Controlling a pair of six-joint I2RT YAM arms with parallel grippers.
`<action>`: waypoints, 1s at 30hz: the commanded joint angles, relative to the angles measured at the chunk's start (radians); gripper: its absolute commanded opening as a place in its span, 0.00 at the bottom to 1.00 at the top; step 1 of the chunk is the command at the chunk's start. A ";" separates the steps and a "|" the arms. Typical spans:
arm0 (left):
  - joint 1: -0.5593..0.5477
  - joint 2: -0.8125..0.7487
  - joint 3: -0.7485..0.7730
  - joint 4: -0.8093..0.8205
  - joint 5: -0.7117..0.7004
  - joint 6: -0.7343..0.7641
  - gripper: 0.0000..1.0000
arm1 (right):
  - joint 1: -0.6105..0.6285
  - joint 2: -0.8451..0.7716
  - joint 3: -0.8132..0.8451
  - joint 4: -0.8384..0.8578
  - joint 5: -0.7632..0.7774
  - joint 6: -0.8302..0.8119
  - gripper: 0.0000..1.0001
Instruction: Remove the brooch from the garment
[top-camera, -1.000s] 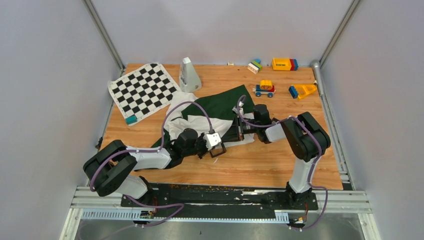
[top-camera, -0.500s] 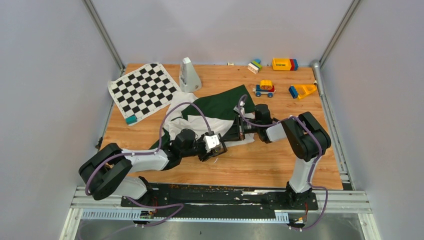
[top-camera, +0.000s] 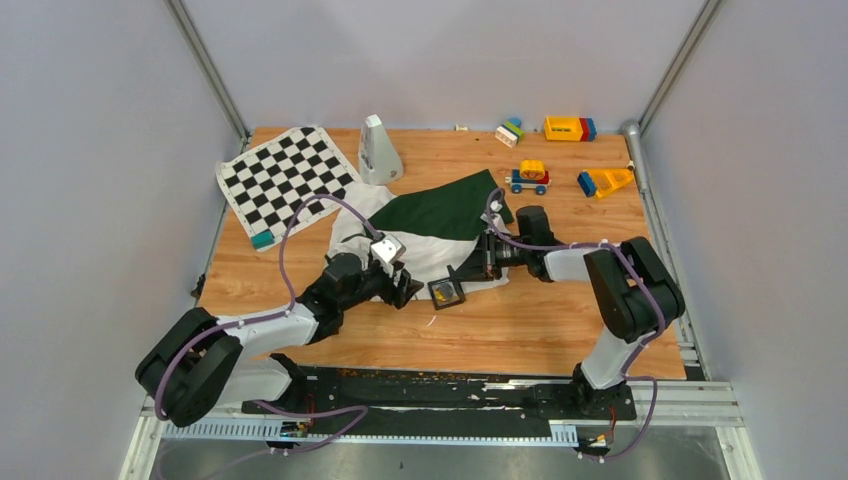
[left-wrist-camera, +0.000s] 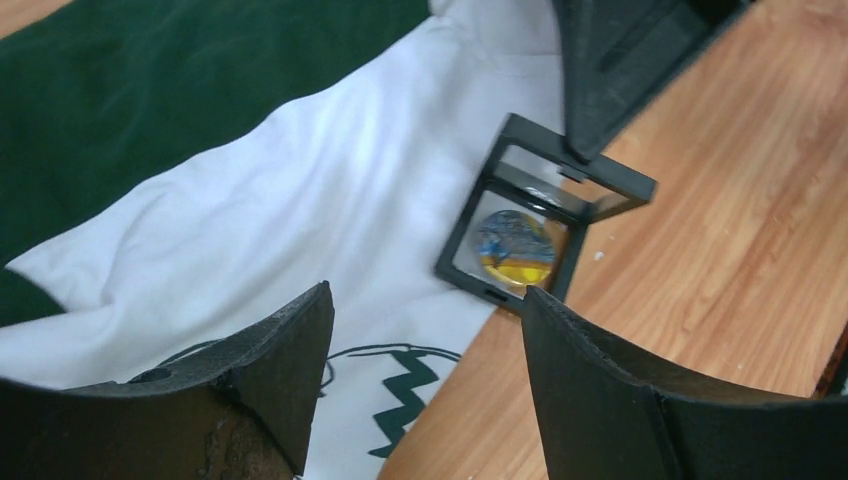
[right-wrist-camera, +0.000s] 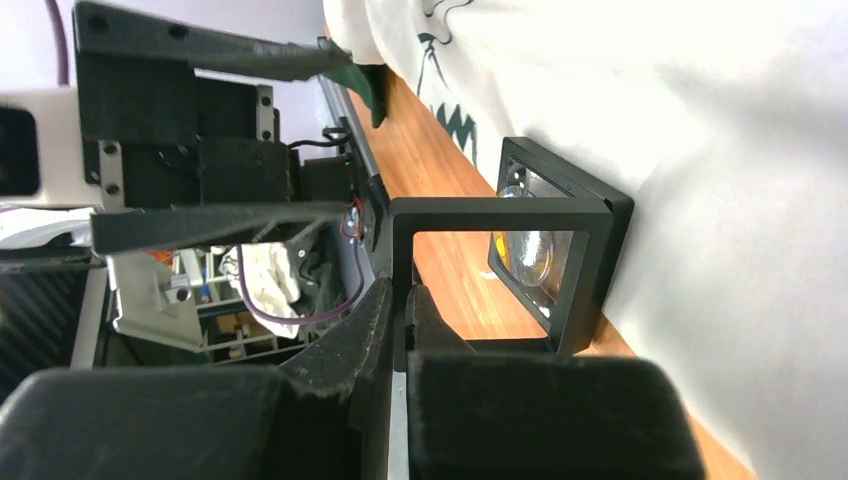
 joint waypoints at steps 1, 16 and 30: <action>0.054 0.015 0.074 -0.084 -0.004 -0.137 0.76 | -0.004 -0.084 0.033 -0.244 0.123 -0.140 0.00; 0.074 -0.051 0.063 -0.165 -0.057 -0.121 0.78 | -0.016 -0.317 0.028 -0.734 0.616 -0.210 0.00; 0.075 -0.009 0.088 -0.222 -0.102 -0.126 0.79 | -0.017 -0.367 0.154 -1.050 1.028 -0.223 0.40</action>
